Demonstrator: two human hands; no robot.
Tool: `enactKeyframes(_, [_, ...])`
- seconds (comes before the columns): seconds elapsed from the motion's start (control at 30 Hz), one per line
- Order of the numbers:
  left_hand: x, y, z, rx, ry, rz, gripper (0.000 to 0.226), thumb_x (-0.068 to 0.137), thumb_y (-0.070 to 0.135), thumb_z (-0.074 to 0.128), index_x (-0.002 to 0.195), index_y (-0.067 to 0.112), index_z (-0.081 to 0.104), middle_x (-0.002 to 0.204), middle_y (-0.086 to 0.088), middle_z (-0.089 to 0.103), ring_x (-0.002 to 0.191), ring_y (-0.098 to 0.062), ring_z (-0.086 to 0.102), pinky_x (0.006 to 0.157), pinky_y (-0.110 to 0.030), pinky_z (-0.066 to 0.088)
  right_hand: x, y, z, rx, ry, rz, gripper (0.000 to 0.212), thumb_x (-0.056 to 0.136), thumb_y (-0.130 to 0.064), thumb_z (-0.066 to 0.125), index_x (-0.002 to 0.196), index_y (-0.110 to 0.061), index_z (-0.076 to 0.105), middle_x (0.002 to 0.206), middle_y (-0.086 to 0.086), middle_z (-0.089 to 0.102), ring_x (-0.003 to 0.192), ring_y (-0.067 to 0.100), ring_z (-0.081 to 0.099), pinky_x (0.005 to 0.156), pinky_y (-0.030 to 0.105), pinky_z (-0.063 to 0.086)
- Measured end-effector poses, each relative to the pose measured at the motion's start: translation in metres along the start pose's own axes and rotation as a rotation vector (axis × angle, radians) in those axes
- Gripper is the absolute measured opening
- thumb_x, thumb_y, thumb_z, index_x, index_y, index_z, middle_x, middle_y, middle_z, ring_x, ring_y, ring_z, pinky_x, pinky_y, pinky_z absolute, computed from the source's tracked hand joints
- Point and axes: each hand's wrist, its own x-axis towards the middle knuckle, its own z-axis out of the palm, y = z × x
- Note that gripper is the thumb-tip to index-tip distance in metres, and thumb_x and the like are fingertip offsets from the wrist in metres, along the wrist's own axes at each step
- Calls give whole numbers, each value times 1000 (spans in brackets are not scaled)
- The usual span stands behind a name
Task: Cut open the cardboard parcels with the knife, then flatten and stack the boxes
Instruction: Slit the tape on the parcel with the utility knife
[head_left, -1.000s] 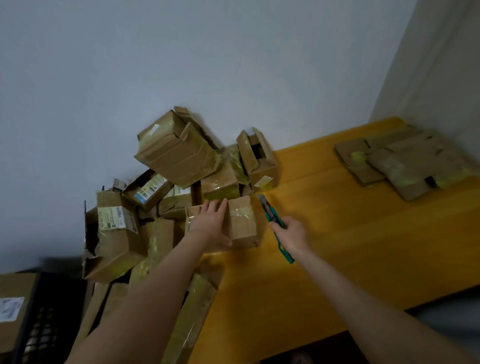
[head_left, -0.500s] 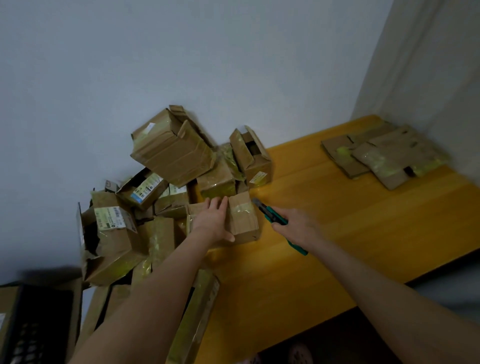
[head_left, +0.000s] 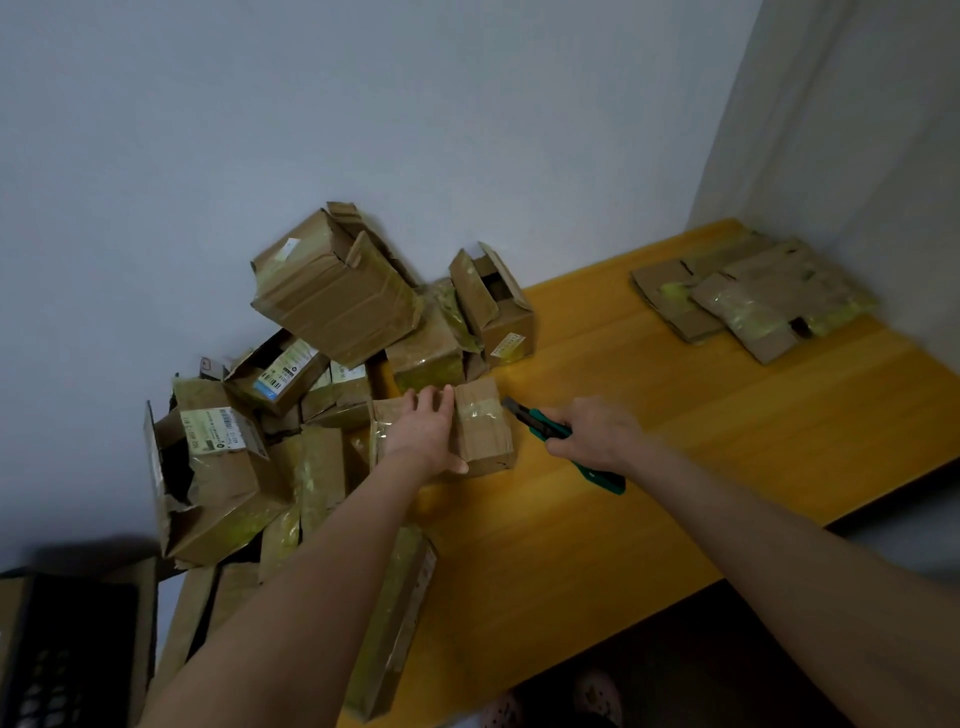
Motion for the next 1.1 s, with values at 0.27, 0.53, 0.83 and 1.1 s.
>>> enactKeyframes(0.27, [3,0,-1,17,-31,5,116,73,43,78,155,23,-3,160,-5,6,148,-32,1,111,-49,36,-7,1,-2,-10,-79,2,37,90,-34,54,125,-22,58,70,-4,47,72,18,52,49,23,35])
enactKeyframes(0.53, [5,2,-6,25,-54,-19,115,74,43,78,155,24,-2,161,-5,6,148,-32,3,110,-50,36,-14,3,-1,-26,-199,0,44,89,-36,56,132,-31,56,75,-2,56,72,17,54,53,24,40])
enactKeyframes(0.83, [13,1,-10,-12,-29,-43,116,70,57,75,155,21,4,155,-12,19,144,-33,18,119,-53,15,0,27,-8,622,186,280,30,87,-32,59,68,-12,49,63,2,43,58,19,43,57,31,34])
enactKeyframes(1.1, [9,37,-19,-302,57,-239,118,69,64,73,153,15,7,150,-19,19,138,-36,26,110,-46,32,21,-25,17,1304,45,369,43,99,-37,44,128,-4,49,107,8,57,101,25,55,81,35,45])
